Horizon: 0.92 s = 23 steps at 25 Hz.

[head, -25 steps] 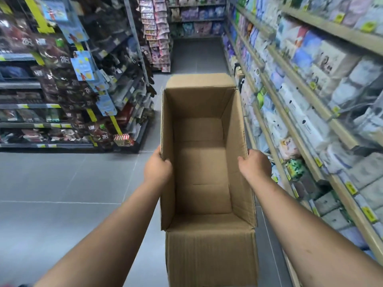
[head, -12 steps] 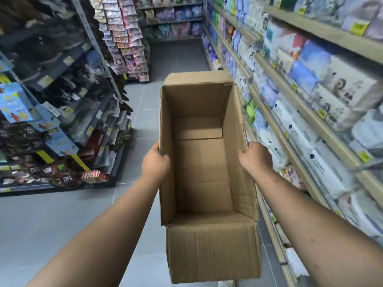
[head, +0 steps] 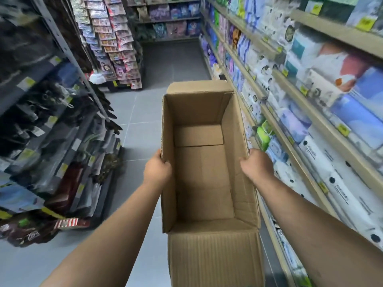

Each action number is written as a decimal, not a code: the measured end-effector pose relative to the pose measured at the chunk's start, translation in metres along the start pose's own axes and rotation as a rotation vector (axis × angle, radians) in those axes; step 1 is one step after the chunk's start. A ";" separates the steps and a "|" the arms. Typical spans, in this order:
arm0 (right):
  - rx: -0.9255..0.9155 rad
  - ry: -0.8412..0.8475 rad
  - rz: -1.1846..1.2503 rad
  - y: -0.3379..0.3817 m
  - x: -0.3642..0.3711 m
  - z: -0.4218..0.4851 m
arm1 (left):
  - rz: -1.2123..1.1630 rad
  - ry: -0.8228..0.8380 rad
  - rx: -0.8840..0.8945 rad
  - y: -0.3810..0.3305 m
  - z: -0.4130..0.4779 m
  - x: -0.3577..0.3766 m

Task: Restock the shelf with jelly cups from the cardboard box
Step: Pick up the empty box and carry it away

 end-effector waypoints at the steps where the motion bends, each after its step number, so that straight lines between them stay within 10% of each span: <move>1: 0.000 0.001 0.000 0.009 0.004 0.021 | 0.000 0.017 0.003 -0.004 0.027 0.006; 23: 0.169 0.184 -0.109 -0.007 0.237 0.582 | 0.023 0.227 -0.237 -0.003 0.537 0.334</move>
Point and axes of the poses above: each hand's wrist, its own z-axis towards the middle knuckle, its own x-axis out of the palm, y = z × x, the point moved 10 cm from there along z, towards the middle knuckle, and after that the axes turned 3 degrees about -z, right-handed, at the moved point
